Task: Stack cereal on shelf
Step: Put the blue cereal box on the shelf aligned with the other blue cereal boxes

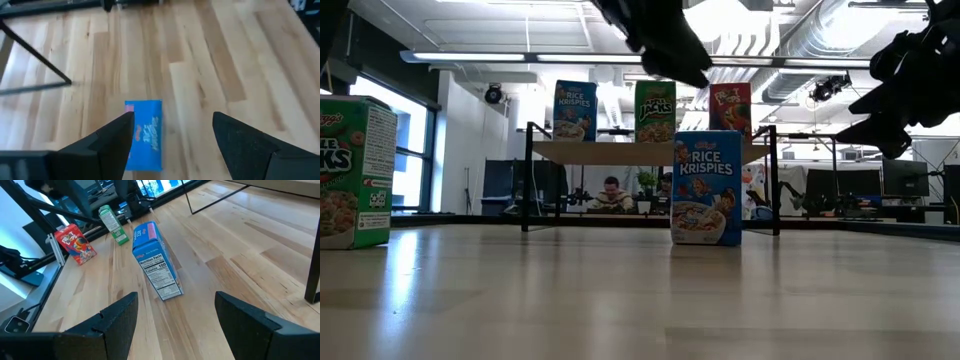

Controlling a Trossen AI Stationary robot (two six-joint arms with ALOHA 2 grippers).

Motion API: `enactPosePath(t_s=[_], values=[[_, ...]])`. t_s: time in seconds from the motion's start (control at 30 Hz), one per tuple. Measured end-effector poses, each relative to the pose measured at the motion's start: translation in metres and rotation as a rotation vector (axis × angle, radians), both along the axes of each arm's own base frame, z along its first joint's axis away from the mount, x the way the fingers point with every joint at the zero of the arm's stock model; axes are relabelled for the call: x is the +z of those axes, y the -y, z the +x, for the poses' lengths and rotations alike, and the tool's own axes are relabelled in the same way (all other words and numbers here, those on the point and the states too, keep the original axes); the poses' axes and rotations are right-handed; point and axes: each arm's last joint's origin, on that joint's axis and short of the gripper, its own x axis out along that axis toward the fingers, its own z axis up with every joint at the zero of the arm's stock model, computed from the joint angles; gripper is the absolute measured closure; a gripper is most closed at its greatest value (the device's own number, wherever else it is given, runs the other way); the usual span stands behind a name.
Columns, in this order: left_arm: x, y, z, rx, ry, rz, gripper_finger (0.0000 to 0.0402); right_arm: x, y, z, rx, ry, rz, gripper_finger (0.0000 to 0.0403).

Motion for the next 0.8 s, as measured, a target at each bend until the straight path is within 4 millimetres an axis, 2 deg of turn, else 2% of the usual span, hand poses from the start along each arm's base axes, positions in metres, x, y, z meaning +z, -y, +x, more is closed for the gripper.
enactPosePath(t_s=[0.5, 0.8], values=[[-0.034, -0.017, 0.016, 0.037, -0.069, 0.035, 0.0139, -0.001, 0.000, 0.000, 0.001, -0.012, 0.000, 0.0146], [-0.055, -0.018, 0.024, 0.057, -0.106, 0.046, 0.0139, -0.001, 0.000, 0.000, 0.002, -0.013, 0.000, 0.0146]])
